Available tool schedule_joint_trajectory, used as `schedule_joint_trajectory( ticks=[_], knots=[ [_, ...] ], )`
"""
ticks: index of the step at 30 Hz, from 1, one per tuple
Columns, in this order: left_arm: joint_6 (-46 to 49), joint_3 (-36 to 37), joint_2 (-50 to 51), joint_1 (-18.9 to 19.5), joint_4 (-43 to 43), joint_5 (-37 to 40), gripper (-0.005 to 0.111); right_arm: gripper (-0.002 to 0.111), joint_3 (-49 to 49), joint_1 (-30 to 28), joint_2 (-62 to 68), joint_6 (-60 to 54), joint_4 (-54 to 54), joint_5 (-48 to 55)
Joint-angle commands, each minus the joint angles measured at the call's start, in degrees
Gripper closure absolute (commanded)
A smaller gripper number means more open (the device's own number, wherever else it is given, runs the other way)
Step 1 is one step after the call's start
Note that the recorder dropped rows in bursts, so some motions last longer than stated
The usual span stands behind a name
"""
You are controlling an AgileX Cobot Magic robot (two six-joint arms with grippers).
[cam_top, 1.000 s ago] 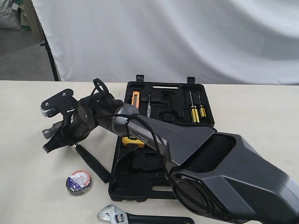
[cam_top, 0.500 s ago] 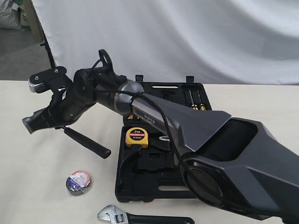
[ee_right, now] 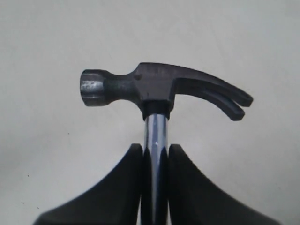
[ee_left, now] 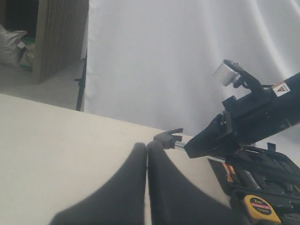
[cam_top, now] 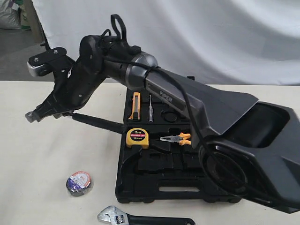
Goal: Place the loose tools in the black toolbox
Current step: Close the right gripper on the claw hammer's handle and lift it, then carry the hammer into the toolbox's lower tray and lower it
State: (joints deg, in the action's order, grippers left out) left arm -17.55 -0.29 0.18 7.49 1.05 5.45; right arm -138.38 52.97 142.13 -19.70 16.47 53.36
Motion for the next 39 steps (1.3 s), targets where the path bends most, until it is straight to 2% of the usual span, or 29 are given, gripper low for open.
schedule_joint_trajectory(
  ticks=[1,8,15,20,24,28,30,39],
  knots=[
    [-0.27,-0.15,-0.18,1.45,0.25,-0.41,0.106,0.109,-0.13,-2.94,-2.64,-1.58,2.54,1.56],
    [-0.27,-0.15,-0.18,1.45,0.25,-0.41,0.106,0.109,2.06,-6.51,-4.03,-8.22,12.49,4.14],
    [-0.27,-0.15,-0.18,1.45,0.25,-0.41,0.106,0.109,14.46,-9.38,-11.03,-13.14,16.94,2.16],
    [-0.27,-0.15,-0.18,1.45,0.25,-0.41,0.106,0.109,29.99,-11.08,-20.77,-20.00,18.64,-4.31],
    [-0.27,-0.15,-0.18,1.45,0.25,-0.41,0.106,0.109,47.46,-11.99,-31.96,-27.49,19.21,-14.55],
    [-0.27,-0.15,-0.18,1.45,0.25,-0.41,0.106,0.109,67.19,-13.50,-42.56,-45.83,19.47,-24.62],
    [-0.27,-0.15,-0.18,1.45,0.25,-0.41,0.106,0.109,72.22,-13.50,-43.43,-54.00,19.47,-25.65],
    [-0.27,-0.15,-0.18,1.45,0.25,-0.41,0.106,0.109,73.45,-13.50,-34.82,-70.07,19.47,-17.74]
  ],
)
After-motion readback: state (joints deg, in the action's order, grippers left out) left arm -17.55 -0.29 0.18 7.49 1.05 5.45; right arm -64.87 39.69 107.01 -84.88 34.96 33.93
